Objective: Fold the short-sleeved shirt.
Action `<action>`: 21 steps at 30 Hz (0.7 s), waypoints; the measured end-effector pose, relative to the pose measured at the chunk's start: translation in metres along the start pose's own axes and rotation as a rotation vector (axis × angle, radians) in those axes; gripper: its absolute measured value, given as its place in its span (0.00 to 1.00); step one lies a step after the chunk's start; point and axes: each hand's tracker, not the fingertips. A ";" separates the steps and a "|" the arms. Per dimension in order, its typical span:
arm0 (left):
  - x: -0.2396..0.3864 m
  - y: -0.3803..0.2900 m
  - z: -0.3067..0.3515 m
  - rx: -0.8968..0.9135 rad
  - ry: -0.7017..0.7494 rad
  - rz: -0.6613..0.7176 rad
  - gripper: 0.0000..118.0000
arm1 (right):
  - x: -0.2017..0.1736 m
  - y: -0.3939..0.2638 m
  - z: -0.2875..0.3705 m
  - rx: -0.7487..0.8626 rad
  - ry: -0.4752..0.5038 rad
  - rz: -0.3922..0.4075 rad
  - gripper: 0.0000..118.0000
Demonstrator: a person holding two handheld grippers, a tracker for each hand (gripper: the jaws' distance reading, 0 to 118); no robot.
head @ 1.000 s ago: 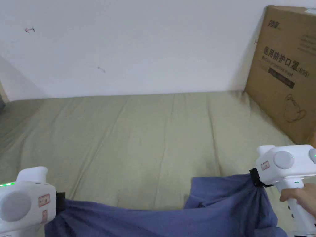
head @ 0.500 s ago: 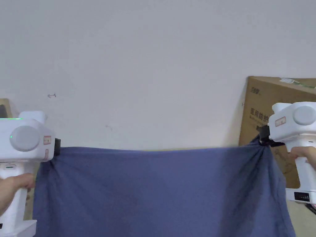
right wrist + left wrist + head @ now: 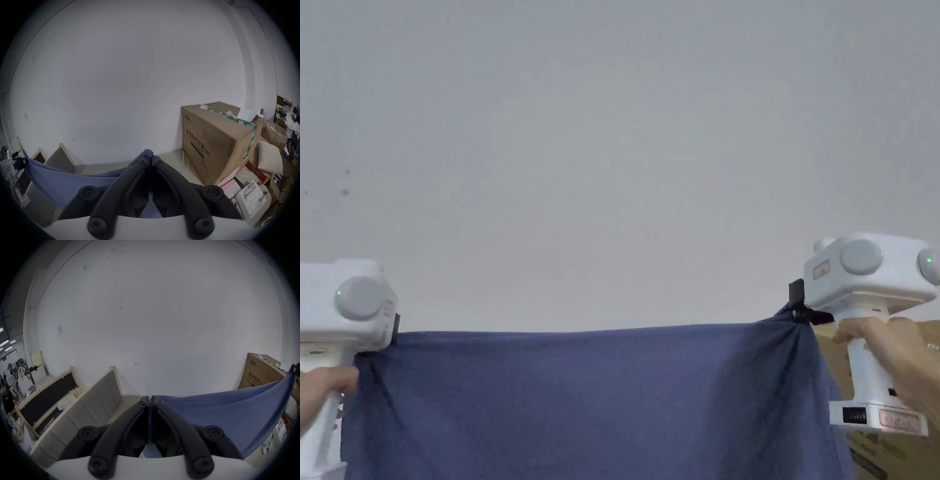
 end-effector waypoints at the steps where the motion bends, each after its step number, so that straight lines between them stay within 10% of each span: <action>1: -0.002 0.011 -0.003 0.018 -0.012 0.013 0.02 | -0.006 0.012 0.000 0.020 0.000 0.000 0.01; 11: -0.018 0.043 -0.023 0.068 0.049 0.033 0.02 | -0.036 0.047 -0.018 0.074 0.033 0.021 0.01; 21: 0.019 -0.113 -0.116 -0.077 0.069 -0.032 0.02 | -0.015 -0.099 -0.133 -0.197 0.002 0.020 0.01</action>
